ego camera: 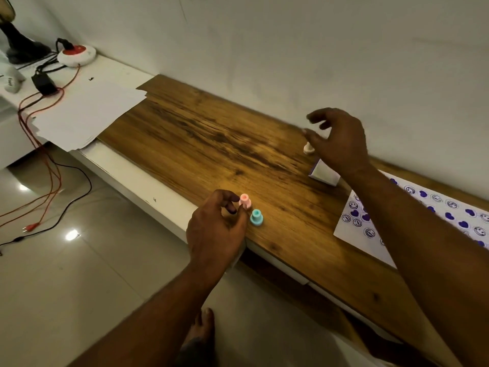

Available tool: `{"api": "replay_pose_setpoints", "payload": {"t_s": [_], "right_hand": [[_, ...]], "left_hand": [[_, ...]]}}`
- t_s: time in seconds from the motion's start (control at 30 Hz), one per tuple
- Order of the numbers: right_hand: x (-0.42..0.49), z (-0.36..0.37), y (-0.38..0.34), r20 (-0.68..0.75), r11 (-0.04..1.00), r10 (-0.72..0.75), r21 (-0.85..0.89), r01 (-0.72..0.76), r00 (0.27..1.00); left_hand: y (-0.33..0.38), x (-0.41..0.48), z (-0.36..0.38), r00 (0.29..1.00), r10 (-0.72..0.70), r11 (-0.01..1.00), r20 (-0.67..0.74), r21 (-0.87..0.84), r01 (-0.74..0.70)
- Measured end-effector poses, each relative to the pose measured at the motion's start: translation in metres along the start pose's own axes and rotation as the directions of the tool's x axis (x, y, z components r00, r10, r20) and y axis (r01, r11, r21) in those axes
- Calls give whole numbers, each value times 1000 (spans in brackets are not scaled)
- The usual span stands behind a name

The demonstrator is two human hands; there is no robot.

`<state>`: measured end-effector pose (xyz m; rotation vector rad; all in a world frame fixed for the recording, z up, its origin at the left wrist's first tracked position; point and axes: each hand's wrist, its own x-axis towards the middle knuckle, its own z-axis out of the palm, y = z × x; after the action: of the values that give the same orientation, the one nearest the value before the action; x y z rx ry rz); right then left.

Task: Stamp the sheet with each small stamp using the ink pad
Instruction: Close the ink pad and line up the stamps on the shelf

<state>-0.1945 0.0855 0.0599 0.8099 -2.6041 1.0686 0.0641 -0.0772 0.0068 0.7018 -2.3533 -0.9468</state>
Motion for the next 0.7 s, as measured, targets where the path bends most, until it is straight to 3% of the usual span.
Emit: {"api": "replay_pose_setpoints", "payload": {"t_s": [0.07, 0.17, 0.23, 0.33, 0.47, 0.57, 0.63, 0.7], "right_hand": [[-4, -6, -20, 268, 975, -219, 102, 198, 938], [-20, 7, -48, 646, 964, -264, 171, 202, 716], [-29, 22, -56, 717, 967, -254, 179, 181, 649], [-37, 36, -59, 749, 962, -272, 200, 184, 604], [-42, 48, -59, 751, 961, -274, 203, 186, 600], [-44, 53, -56, 725, 966, -257, 174, 192, 638], [-43, 55, -52, 673, 978, -205, 111, 176, 710], [-41, 54, -45, 539, 989, -120, -9, 148, 834]], "left_hand": [[-1, 1, 1, 999, -51, 999, -1, 6, 51], [-3, 1, 4, 993, -118, 991, -15, 64, 118], [-4, 2, 7, 990, -141, 985, -22, 92, 143], [-1, 4, 9, 987, -162, 980, -15, 113, 163], [1, 7, 12, 985, -173, 981, -18, 90, 174], [2, 8, 15, 986, -167, 984, 5, 67, 166], [2, 8, 16, 985, -171, 984, 15, 55, 170], [2, 7, 16, 986, -166, 985, 16, 39, 165]]}}
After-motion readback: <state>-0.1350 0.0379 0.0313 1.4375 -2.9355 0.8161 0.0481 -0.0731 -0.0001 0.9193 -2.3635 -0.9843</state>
